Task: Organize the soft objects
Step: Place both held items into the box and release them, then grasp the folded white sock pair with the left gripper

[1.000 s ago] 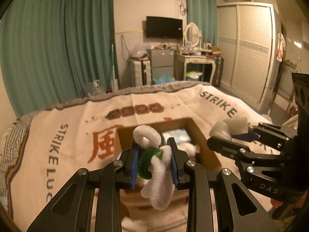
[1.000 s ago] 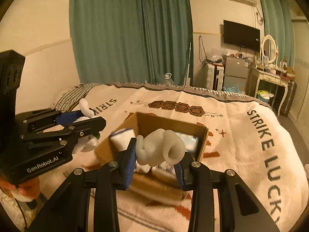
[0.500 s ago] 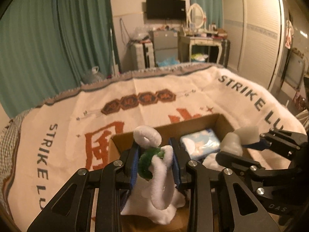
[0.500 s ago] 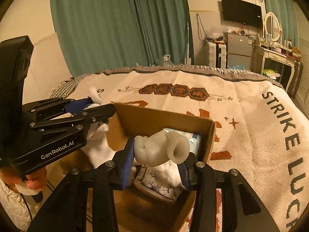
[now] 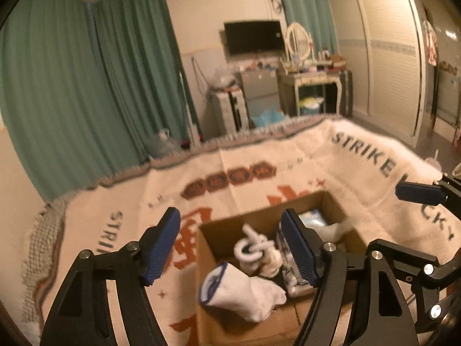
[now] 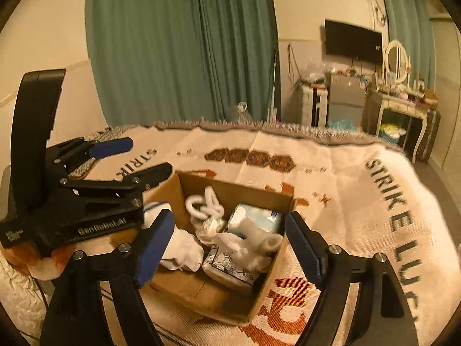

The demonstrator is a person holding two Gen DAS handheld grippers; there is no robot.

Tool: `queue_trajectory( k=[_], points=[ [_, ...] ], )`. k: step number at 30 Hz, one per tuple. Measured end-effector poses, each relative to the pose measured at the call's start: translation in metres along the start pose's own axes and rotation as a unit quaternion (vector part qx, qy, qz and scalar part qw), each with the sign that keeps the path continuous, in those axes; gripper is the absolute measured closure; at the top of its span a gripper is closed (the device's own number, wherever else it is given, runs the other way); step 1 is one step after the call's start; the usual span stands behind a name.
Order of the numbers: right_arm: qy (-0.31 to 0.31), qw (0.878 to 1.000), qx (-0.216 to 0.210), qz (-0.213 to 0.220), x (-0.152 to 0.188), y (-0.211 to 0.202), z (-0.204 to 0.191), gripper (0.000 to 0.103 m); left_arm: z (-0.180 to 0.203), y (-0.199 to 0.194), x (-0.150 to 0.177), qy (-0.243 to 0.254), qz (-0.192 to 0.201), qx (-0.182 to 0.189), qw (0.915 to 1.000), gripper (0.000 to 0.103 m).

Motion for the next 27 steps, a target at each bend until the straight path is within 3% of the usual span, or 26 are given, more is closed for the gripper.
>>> queue_trajectory(
  k=[4, 5, 6, 7, 9, 13, 22, 27],
  points=[
    [-0.017, 0.999, 0.021, 0.018, -0.011, -0.043, -0.025, 0.02, -0.026, -0.043, -0.01, -0.019, 0.033, -0.011, 0.9992, 0.029],
    [-0.02, 0.999, 0.024, 0.023, -0.013, -0.052, -0.03, 0.018, -0.034, -0.054, -0.011, -0.025, 0.038, -0.013, 0.9989, 0.025],
    [-0.021, 0.999, 0.027, 0.027, -0.015, -0.062, -0.035, 0.015, -0.042, -0.066, -0.012, -0.034, 0.044, -0.017, 0.9983, 0.014],
    [-0.021, 0.999, 0.029, 0.03, -0.017, -0.072, -0.042, 0.013, -0.048, -0.076, -0.011, -0.043, 0.049, -0.024, 0.9976, 0.012],
    [-0.021, 0.999, 0.045, 0.023, -0.016, -0.086, -0.052, 0.005, -0.06, -0.097, -0.007, -0.059, 0.059, -0.034, 0.9959, 0.012],
    [-0.039, 0.997, 0.06, 0.023, -0.005, -0.106, -0.073, 0.0, -0.07, -0.119, 0.012, -0.074, 0.054, -0.035, 0.9952, 0.011],
    [-0.002, 0.998, 0.059, 0.023, 0.044, -0.093, -0.074, 0.0, -0.046, -0.113, 0.072, -0.084, 0.018, -0.042, 0.9955, 0.011],
    [0.017, 0.998, 0.059, 0.016, 0.073, -0.068, -0.065, 0.0, -0.024, -0.088, 0.111, -0.057, -0.013, -0.037, 0.9976, 0.011]
  ],
)
Point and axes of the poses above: each gripper's, at about its wrist camera, not at the fingertips, and y roughly the way its jaws point, z to its right, x to its underside, the point moved 2 cm from there along y, roughly the way its jaws point, and after that the axes turned 15 degrees about -x, right-handed, at the moved point
